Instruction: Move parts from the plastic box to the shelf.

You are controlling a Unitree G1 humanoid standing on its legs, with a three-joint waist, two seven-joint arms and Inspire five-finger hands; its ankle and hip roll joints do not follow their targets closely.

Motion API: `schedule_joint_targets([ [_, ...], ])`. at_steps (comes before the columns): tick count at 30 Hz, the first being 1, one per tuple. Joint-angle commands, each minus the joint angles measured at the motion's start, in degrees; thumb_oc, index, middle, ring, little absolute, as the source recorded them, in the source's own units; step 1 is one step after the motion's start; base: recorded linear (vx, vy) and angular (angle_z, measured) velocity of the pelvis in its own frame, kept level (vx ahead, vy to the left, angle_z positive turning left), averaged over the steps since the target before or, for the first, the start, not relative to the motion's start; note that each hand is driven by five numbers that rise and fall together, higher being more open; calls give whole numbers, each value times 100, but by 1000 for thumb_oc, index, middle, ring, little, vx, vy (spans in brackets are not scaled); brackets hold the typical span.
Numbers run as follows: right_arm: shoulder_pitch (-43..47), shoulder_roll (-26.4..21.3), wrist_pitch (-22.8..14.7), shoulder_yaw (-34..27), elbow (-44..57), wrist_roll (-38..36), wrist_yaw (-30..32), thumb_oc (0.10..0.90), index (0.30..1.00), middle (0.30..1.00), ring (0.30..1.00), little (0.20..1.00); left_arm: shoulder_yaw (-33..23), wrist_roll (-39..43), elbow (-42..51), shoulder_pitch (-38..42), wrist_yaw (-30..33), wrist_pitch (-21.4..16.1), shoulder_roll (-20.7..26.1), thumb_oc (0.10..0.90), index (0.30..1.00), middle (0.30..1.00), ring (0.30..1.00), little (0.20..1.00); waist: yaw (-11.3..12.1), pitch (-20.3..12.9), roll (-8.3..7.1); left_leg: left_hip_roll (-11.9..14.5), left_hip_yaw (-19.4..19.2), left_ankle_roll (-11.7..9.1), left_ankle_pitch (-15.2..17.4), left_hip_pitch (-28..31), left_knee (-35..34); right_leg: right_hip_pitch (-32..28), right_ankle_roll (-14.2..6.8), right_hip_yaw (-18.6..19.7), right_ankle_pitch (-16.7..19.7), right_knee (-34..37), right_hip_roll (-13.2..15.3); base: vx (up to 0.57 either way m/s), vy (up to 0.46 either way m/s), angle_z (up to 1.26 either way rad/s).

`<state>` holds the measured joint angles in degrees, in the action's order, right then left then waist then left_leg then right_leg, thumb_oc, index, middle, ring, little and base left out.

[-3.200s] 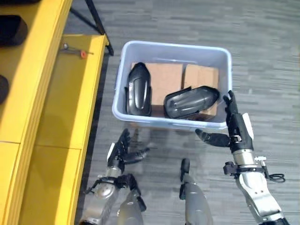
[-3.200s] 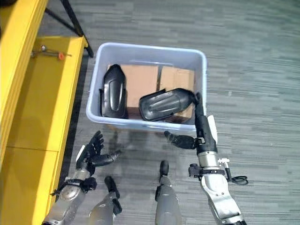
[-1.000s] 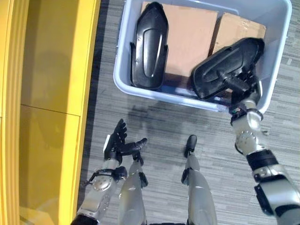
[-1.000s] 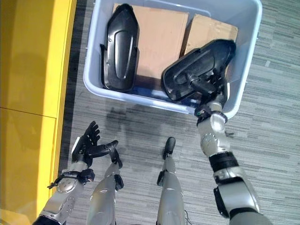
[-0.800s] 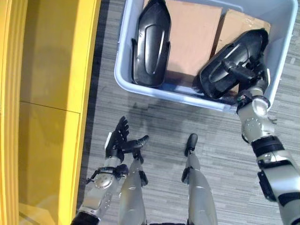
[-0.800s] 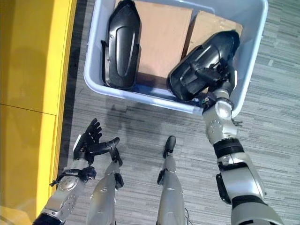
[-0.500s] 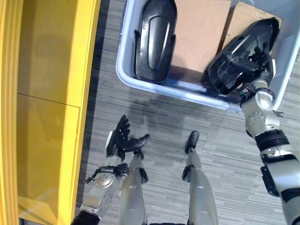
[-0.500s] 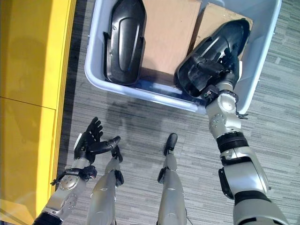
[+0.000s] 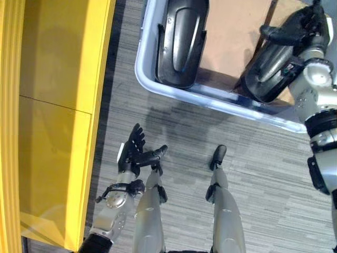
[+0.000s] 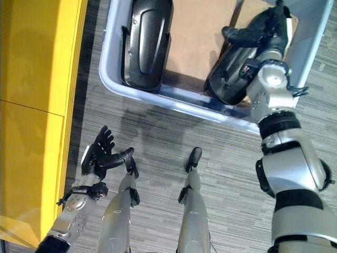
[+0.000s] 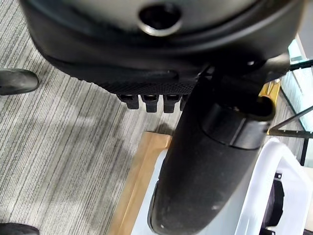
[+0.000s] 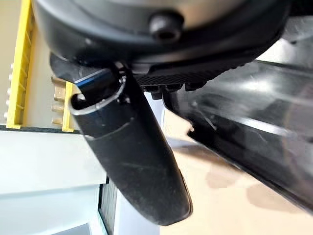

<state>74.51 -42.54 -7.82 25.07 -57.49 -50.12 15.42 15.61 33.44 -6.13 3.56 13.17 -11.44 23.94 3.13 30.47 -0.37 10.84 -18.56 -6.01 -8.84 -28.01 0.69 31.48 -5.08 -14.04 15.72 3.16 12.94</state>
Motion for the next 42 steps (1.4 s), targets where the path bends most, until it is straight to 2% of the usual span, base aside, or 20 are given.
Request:
schedule_joint_targets([
  [1, 1047, -762, -433, 539, 238, 544, 20, 900, 1000, 1000, 1000, 1000, -6, -80, 725, -245, 10, -532, 390, 900, 1000, 1000, 1000, 1000, 15, -68, 19, 211, 145, -246, -123, 94, 200, -16, -484, 261, -631, -1118, 188, 0, 0, 0],
  [6, 1087, -1017, -459, 775, 671, 1032, 177, 900, 1000, 1000, 1000, 1000, -50, -134, 706, -268, 22, -540, 393, 900, 1000, 1000, 1000, 1000, -41, -68, -16, 206, 128, -240, -107, 100, 229, 4, -481, 286, -626, -1145, 189, 0, 0, 0],
  [7, 1042, -1205, -496, 874, 1202, 1368, 277, 900, 1000, 1000, 1000, 1000, -113, -173, 723, -308, 37, -548, 390, 900, 1000, 1000, 1000, 1000, -97, -68, -49, 209, 118, -239, -96, 103, 248, 20, -476, 303, -618, -1155, 180, 0, 0, 0],
  [10, 943, -1352, -553, 804, 1686, 1611, 472, 900, 1000, 1000, 1000, 1000, -155, -199, 728, -320, 51, -543, 390, 900, 1000, 1000, 1000, 1000, -146, -68, -83, 206, 112, -236, -85, 130, 252, 8, -476, 326, -618, -1160, 173, 0, 0, 0],
  [15, 234, -1646, -671, 255, 3157, 2166, 783, 900, 1000, 1000, 1000, 1000, -299, -237, 726, -369, 109, -527, 375, 900, 1000, 1000, 1000, 1000, -298, -68, -164, 212, 88, -216, -36, 200, 273, -31, -473, 376, -608, -1167, 162, 0, 0, 0],
  [19, -976, -1774, -665, -711, 4472, 2850, 969, 900, 1000, 1000, 1000, 1000, -447, -343, 726, -421, 157, -475, 396, 900, 1000, 1000, 1000, 1000, -405, -68, -227, 226, 75, -201, -11, 263, 280, -94, -479, 388, -609, -1151, 153, -2, -3, -1],
  [23, -2252, -1590, -750, -1580, 5370, 2913, 845, 900, 1000, 1000, 1000, 1000, -504, -389, 755, -496, 125, -413, 389, 900, 1000, 1000, 1000, 1000, -468, -68, -278, 235, 70, -189, -2, 302, 293, -163, -484, 388, -605, -1122, 136, -5, -5, -3],
  [25, -3070, -1262, -916, -2092, 5912, 2800, 783, 900, 1000, 1000, 1000, 1000, -559, -405, 798, -565, 139, -391, 344, 900, 1000, 1000, 1000, 1000, -515, -68, -306, 250, 49, -190, 10, 321, 296, -184, -502, 390, -589, -1090, 121, 0, 0, 0],
  [27, -3336, -1158, -918, -2280, 6109, 2821, 758, 900, 1000, 1000, 1000, 1000, -569, -430, 830, -588, 140, -378, 369, 900, 1000, 1000, 1000, 1000, -500, -68, -323, 250, 45, -190, 14, 334, 302, -196, -506, 388, -589, -1088, 122, -9, -5, -8],
  [28, -3805, -843, -983, -2511, 6445, 2788, 705, 900, 1000, 1000, 1000, 1000, -602, -448, 850, -624, 142, -345, 358, 900, 1000, 1000, 1000, 1000, -519, -68, -333, 250, 31, -189, 13, 357, 287, -203, -509, 395, -589, -1081, 109, -9, -7, -12],
  [34, -4387, -157, -883, -2603, 6839, 3434, 781, 900, 1000, 1000, 1000, 1000, -606, -563, 909, -684, 163, -324, 333, 900, 1000, 1000, 1000, 1000, -509, -68, -280, 255, 32, -185, 16, 343, 297, -196, -517, 397, -596, -1089, 124, -7, -5, -4],
  [39, -4249, 37, -697, -2430, 6712, 3970, 949, 900, 1000, 1000, 1000, 1000, -576, -653, 920, -606, 197, -355, 316, 900, 1000, 1000, 1000, 1000, -486, -68, -228, 255, 42, -181, 11, 331, 287, -188, -520, 392, -598, -1084, 130, 0, 0, 0],
  [42, -4102, 55, -481, -2335, 6460, 4583, 1119, 900, 1000, 1000, 1000, 1000, -536, -712, 906, -572, 202, -369, 286, 900, 1000, 1000, 1000, 1000, -437, -68, -180, 248, 49, -179, -1, 309, 278, -180, -528, 373, -601, -1067, 149, 0, 0, 0],
])
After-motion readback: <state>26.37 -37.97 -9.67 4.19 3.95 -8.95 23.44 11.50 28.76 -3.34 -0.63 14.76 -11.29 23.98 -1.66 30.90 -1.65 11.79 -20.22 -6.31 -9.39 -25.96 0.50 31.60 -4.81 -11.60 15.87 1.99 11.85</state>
